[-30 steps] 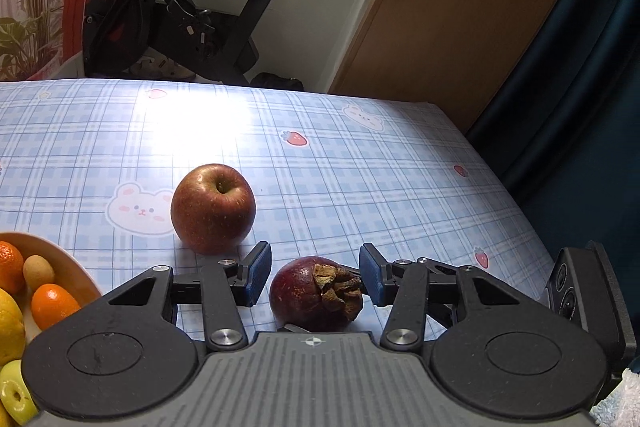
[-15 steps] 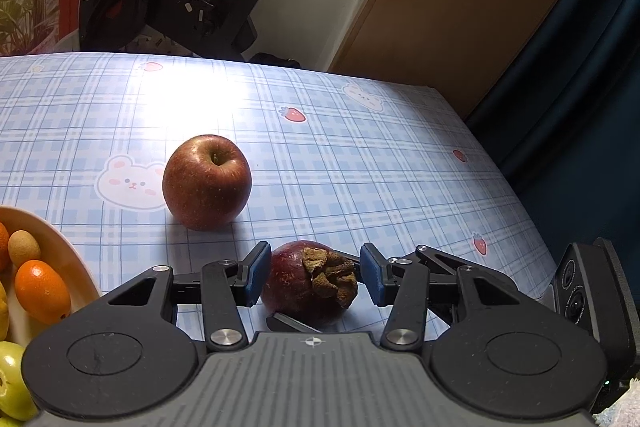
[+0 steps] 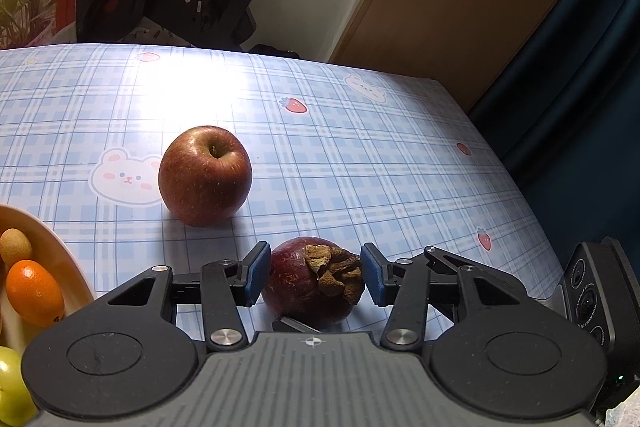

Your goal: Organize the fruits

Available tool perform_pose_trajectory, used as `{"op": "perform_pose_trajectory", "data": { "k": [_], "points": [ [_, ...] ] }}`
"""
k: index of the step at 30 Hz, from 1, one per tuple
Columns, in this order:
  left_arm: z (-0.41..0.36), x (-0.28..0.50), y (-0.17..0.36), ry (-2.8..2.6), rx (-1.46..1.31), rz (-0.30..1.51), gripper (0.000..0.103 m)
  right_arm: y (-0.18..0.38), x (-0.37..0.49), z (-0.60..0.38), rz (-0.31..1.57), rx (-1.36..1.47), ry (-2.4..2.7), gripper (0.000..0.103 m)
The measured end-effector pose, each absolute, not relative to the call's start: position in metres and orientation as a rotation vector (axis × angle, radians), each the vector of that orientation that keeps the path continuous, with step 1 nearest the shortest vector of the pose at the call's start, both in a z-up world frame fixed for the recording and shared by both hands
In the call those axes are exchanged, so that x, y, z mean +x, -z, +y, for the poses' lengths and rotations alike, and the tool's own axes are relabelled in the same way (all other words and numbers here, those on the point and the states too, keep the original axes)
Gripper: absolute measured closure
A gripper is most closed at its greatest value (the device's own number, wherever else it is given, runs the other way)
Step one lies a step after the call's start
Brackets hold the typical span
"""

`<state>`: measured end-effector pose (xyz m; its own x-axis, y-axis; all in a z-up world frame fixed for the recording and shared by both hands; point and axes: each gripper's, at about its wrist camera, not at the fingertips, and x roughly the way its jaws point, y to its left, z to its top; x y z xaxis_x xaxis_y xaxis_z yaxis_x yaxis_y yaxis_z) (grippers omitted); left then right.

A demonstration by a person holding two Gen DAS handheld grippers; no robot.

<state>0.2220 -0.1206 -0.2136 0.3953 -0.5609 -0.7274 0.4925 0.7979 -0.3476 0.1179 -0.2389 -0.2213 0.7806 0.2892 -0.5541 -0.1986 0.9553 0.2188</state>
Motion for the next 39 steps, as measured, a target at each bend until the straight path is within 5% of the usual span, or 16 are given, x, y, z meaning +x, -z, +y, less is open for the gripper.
{"op": "perform_pose_trajectory", "data": {
  "k": [21,39],
  "points": [
    [-0.114,0.218,0.206,0.658,-0.069,0.954,0.048,0.213,0.111,-0.232,0.604,0.201,-0.288,0.041],
    [0.003,0.198,0.162,0.504,-0.138,0.924,0.048,0.179,0.141,-0.129,0.604,0.074,-0.493,0.041]
  ]
}}
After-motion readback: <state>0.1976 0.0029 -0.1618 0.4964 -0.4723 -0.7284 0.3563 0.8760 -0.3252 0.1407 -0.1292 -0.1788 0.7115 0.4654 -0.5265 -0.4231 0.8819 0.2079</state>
